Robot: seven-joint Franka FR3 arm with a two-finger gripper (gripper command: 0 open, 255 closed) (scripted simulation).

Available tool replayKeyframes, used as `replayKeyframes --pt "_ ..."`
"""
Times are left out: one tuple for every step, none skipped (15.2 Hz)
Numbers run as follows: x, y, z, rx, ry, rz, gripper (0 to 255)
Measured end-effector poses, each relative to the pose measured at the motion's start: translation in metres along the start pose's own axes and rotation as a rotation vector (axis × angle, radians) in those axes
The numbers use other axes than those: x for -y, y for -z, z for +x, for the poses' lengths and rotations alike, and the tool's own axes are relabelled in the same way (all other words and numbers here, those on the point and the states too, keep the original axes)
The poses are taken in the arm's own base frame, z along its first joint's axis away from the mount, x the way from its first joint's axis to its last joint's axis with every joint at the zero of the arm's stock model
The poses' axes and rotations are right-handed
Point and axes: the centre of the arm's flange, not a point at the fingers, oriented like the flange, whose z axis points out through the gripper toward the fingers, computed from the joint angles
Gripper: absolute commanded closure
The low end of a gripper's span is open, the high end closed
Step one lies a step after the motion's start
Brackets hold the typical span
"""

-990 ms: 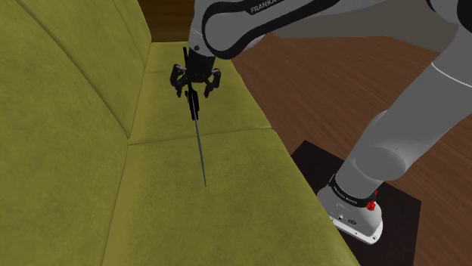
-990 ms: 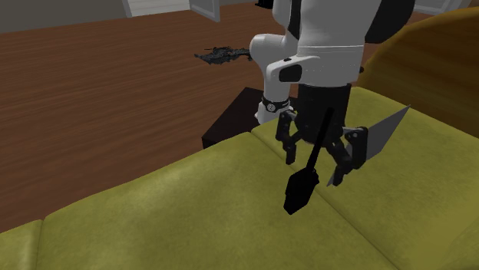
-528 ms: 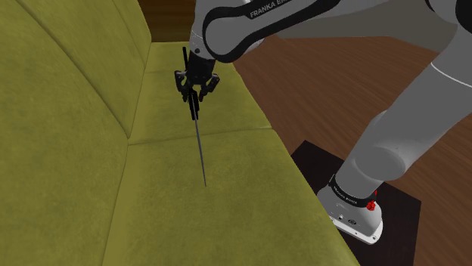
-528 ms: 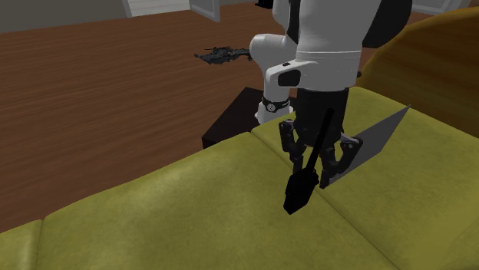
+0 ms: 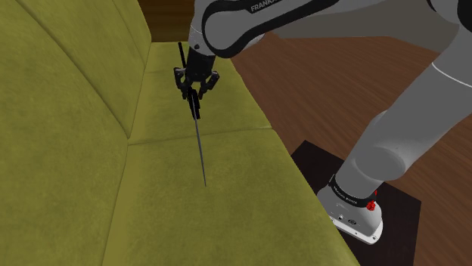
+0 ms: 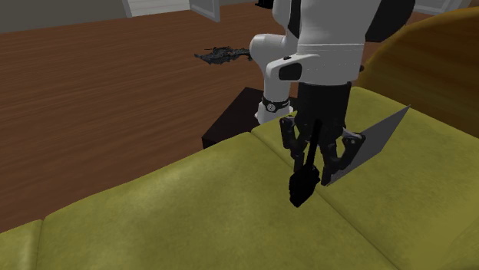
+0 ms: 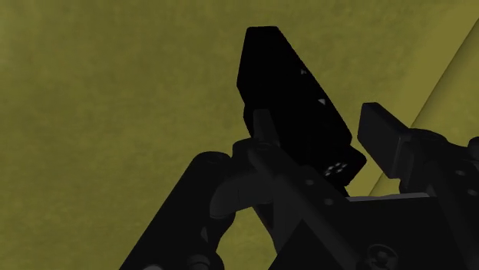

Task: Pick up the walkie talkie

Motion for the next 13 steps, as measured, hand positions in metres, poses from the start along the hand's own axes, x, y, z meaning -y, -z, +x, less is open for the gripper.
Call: replayKeyframes --pt "0.000 0.005 0.001 0.000 0.000 0.000 255" --pt "0.002 0.009 0.001 0.000 0.000 0.000 255" --pt "0.004 0.014 0.003 0.000 0.000 0.000 255" --pt "0.005 0.019 0.005 0.000 0.000 0.000 255" --pt "0.005 0.024 0.005 0.000 0.000 0.000 255" --pt "0.007 0.029 0.005 0.000 0.000 0.000 255" --pt "0.008 0.035 0.007 0.000 0.000 0.000 255" --pt "0.011 0.040 0.008 0.000 0.000 0.000 255" --pt "0.012 0.045 0.009 0.000 0.000 0.000 255" --pt "0.012 0.049 0.010 0.000 0.000 0.000 255" --pt "0.014 0.054 0.011 0.000 0.000 0.000 255" --pt "0.014 0.059 0.012 0.000 0.000 0.000 255" --pt "0.015 0.063 0.013 0.000 0.000 0.000 255"
